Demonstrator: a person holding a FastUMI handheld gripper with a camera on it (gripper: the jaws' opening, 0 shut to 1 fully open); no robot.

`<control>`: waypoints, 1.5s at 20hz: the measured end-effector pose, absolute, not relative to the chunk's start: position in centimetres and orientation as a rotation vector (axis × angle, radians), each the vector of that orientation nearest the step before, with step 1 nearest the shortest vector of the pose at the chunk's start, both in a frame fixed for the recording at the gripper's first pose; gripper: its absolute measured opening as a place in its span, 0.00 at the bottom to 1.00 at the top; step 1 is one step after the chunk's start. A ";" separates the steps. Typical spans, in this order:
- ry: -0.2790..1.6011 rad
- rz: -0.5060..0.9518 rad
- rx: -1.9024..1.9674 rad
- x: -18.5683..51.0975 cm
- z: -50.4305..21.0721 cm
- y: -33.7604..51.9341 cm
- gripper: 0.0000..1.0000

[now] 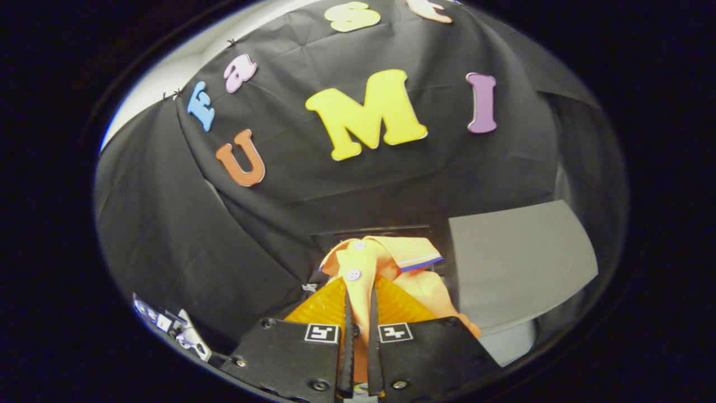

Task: Put the clothes into the washing machine and then close the washing machine lid.

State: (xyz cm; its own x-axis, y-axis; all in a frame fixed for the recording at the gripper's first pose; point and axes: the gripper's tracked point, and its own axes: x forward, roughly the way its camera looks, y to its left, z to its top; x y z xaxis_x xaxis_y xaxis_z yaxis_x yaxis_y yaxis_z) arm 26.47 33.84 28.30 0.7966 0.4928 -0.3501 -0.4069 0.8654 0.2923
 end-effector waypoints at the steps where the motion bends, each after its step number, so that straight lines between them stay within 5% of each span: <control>1: 0.445 0.501 0.204 27.3 27.9 35.2 0.13; 12: 0.692 0.531 0.160 36.5 19.5 44.0 0.13; 30: 0.923 0.345 0.115 43.9 5.6 45.8 0.13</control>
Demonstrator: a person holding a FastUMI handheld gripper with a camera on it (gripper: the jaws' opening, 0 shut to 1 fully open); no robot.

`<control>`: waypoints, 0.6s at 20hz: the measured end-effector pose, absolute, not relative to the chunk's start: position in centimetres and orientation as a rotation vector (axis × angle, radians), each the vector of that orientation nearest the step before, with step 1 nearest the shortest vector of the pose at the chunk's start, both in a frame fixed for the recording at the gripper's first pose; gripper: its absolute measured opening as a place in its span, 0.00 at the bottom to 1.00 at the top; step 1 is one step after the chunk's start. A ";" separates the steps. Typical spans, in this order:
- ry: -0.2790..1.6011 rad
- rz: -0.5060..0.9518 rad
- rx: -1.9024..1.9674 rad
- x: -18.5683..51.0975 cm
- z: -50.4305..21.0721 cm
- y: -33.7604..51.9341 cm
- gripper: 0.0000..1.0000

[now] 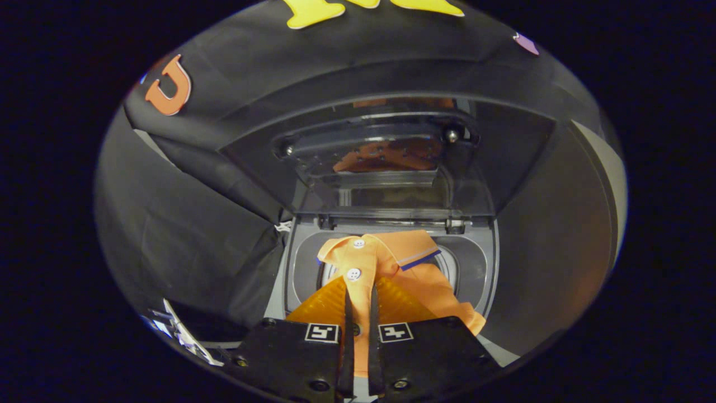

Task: Put the clothes into the washing machine and then close the washing machine lid.

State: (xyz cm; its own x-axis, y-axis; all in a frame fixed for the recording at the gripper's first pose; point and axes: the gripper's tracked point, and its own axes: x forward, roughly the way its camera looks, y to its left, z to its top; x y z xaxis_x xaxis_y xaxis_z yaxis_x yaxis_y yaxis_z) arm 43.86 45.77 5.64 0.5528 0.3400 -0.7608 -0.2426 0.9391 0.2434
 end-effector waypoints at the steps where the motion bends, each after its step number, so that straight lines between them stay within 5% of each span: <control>1: 0.930 0.335 0.112 44.0 5.2 45.7 0.13; 12: 0.948 0.232 0.084 45.3 3.2 45.5 0.13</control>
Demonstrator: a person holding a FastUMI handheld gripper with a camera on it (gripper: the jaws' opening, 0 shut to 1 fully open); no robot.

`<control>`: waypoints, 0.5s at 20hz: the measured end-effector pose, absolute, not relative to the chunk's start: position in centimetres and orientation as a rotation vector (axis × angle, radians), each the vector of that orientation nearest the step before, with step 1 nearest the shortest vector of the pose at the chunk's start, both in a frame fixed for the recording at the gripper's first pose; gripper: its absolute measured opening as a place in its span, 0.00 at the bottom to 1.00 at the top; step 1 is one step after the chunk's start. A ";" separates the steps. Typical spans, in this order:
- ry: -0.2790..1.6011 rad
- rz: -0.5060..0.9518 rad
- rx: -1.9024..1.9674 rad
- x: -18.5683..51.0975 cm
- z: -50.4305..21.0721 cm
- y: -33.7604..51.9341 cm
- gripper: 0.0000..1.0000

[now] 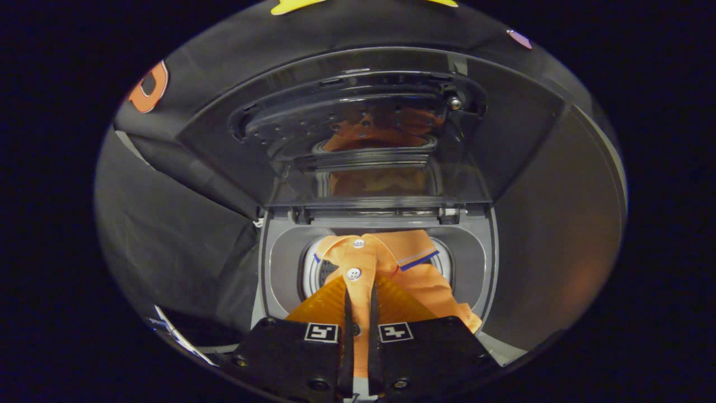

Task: Put the clothes into the washing machine and then close the washing machine lid.

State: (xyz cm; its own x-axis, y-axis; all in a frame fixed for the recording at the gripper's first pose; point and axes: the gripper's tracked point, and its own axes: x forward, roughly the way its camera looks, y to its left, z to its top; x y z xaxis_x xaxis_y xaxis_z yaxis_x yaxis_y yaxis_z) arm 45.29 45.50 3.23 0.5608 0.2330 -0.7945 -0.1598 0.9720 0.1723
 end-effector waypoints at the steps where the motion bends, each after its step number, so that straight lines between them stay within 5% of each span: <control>1: 0.946 0.224 0.082 45.3 3.2 45.4 0.14; 5: 0.939 0.237 0.071 45.1 3.3 45.5 0.17; 10: 0.870 0.225 0.028 45.4 4.5 45.4 0.47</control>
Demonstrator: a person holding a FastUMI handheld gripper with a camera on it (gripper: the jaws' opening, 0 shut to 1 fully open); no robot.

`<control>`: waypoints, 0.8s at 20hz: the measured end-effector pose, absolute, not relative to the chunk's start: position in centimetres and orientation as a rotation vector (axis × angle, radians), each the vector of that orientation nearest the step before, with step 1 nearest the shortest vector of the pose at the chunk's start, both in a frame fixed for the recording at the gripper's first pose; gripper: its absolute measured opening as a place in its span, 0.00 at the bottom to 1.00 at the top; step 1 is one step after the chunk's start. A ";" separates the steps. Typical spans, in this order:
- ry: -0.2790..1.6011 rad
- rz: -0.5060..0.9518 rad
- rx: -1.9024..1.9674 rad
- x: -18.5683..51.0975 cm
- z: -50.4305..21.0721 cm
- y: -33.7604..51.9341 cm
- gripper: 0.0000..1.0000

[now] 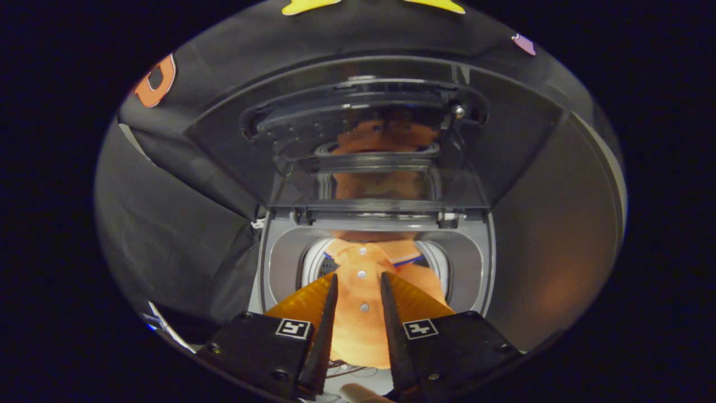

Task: Put the clothes into the washing machine and then close the washing machine lid.

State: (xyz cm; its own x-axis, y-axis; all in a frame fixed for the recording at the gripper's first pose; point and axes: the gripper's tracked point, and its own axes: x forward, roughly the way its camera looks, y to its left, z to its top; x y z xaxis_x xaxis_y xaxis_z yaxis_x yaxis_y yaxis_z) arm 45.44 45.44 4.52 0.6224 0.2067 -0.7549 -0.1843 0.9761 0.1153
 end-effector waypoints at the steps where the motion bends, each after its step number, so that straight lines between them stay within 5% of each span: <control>1: 0.851 0.215 0.006 45.6 5.0 45.0 0.54; 3: 0.828 0.210 -0.020 45.4 5.6 45.1 0.65; 16: 0.657 0.222 -0.124 44.8 10.3 44.2 0.65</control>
